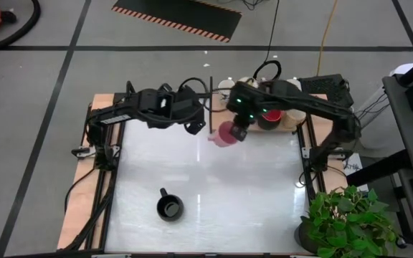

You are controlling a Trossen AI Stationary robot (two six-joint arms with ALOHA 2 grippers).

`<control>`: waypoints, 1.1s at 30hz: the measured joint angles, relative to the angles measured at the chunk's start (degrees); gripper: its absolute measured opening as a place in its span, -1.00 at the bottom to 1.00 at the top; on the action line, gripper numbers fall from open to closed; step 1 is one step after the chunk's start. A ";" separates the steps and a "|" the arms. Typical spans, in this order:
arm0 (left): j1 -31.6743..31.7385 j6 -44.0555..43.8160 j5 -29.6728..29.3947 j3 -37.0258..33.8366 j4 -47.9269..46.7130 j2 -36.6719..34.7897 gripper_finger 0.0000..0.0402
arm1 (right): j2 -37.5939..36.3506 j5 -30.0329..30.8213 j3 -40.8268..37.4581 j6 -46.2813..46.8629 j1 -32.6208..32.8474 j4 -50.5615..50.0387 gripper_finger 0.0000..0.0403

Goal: Place coffee mugs
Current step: Put the pink mug on the shelf

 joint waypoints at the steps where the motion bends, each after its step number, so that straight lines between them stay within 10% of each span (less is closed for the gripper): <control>1: -0.16 0.35 -0.04 0.00 -0.01 -0.25 -0.33 | 1.32 -0.97 1.06 0.33 -0.53 -0.47 -1.00; 12: -2.64 5.28 -3.12 -0.06 -0.01 -1.83 -0.33 | 5.98 -1.90 3.13 -1.35 -6.30 -15.73 -1.00; 33: -8.10 16.85 0.12 -0.09 1.91 -2.43 -0.33 | 8.23 5.82 -1.74 -10.47 -20.21 -8.44 -1.00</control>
